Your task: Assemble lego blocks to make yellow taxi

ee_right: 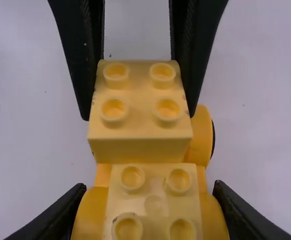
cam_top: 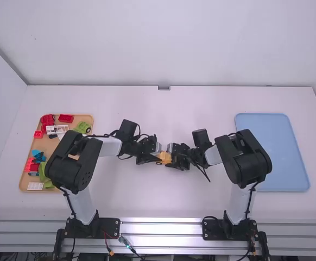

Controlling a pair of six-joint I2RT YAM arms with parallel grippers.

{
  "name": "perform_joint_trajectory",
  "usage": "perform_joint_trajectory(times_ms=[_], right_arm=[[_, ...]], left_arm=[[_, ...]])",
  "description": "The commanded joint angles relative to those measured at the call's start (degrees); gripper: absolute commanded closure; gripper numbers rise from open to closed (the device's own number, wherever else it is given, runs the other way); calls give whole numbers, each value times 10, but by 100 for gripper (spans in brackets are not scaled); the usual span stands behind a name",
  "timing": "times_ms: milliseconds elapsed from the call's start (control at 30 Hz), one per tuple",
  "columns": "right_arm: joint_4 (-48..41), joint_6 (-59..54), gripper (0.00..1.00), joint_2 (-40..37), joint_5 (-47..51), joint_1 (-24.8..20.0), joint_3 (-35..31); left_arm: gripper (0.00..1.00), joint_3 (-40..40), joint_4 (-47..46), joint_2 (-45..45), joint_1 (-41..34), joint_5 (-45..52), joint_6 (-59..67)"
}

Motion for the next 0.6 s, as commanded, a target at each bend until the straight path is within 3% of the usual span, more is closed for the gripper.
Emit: perform_joint_trajectory(times_ms=[0,567], right_arm=[[-2,-1,49,11,3,-3,7],[-19,-30,50,11,-11,4,7]], left_arm=[[90,4,-11,-11,6,-30,12],[92,3,-11,-9,2,-13,27]])
